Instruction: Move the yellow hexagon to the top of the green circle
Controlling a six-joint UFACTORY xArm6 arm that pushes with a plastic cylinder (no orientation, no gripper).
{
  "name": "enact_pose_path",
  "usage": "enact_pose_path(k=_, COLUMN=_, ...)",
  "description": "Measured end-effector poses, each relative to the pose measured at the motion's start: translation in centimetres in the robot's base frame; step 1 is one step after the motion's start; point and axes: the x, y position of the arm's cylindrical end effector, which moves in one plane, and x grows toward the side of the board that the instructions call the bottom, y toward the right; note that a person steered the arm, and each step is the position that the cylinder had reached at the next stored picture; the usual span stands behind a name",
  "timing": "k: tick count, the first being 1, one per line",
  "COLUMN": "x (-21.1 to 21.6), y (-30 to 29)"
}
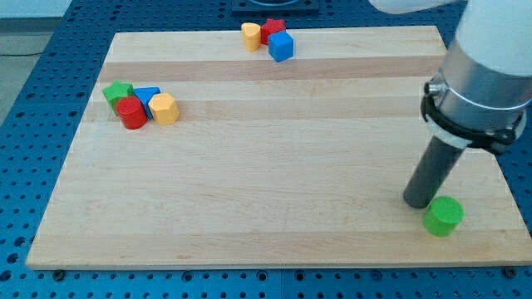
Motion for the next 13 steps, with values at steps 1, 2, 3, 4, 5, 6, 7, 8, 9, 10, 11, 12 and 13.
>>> enact_pose_path(k=1, x=0.0, y=-6.7)
enact_pose_path(k=2, x=0.0, y=-14.9)
enact_pose_path(k=3, x=0.0, y=-25.0)
enact_pose_path(k=4, x=-0.4, y=-36.2)
enact_pose_path(k=5, x=-4.2, y=-46.4)
enact_pose_path(k=6, x=-5.0, y=-46.9)
enact_pose_path(k=7, x=-6.3, y=-46.9)
enact_pose_path(k=8, x=-13.2, y=-46.8)
enact_pose_path(k=9, x=-17.2, y=-46.9)
enact_pose_path(k=10, x=-18.0, y=-46.4)
enact_pose_path(k=11, x=-18.8, y=-44.0)
enact_pose_path(k=12, x=-18.6, y=-42.4)
enact_pose_path(k=13, x=-16.9, y=-38.4)
